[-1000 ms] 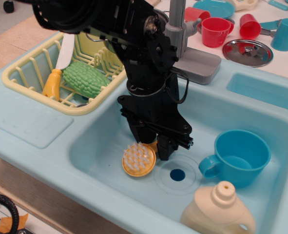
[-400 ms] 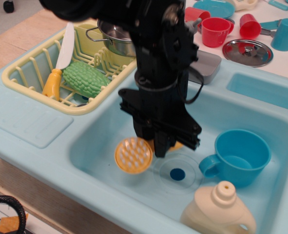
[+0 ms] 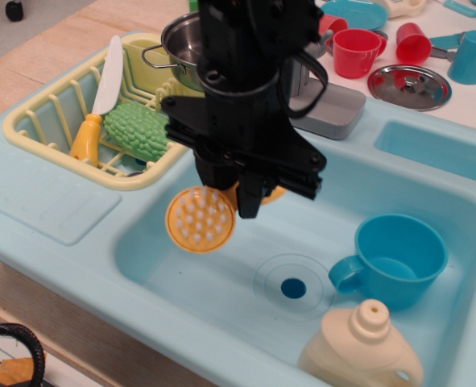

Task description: Put brush into pot or pan

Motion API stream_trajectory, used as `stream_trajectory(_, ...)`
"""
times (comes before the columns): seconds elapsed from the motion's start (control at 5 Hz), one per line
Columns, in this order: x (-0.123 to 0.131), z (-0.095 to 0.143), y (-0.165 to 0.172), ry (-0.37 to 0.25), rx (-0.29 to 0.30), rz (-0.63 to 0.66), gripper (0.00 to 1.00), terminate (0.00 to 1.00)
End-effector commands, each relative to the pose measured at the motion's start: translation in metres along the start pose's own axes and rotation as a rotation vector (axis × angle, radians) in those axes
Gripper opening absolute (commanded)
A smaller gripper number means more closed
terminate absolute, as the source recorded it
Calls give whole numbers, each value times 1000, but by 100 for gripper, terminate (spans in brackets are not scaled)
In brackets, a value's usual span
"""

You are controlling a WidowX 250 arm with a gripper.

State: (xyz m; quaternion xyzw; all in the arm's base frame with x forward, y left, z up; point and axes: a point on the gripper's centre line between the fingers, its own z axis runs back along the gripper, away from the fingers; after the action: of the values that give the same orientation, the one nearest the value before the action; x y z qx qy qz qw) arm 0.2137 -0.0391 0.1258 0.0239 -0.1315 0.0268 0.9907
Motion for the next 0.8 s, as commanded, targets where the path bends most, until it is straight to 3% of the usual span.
stream_trajectory(0.0,4,18,25,-95,9,134,0,0)
stream_trajectory(0.2,15,29,44,-134,5,141,0,0)
stream_trajectory(0.6,80,53,62,-303,-13,48,0,0)
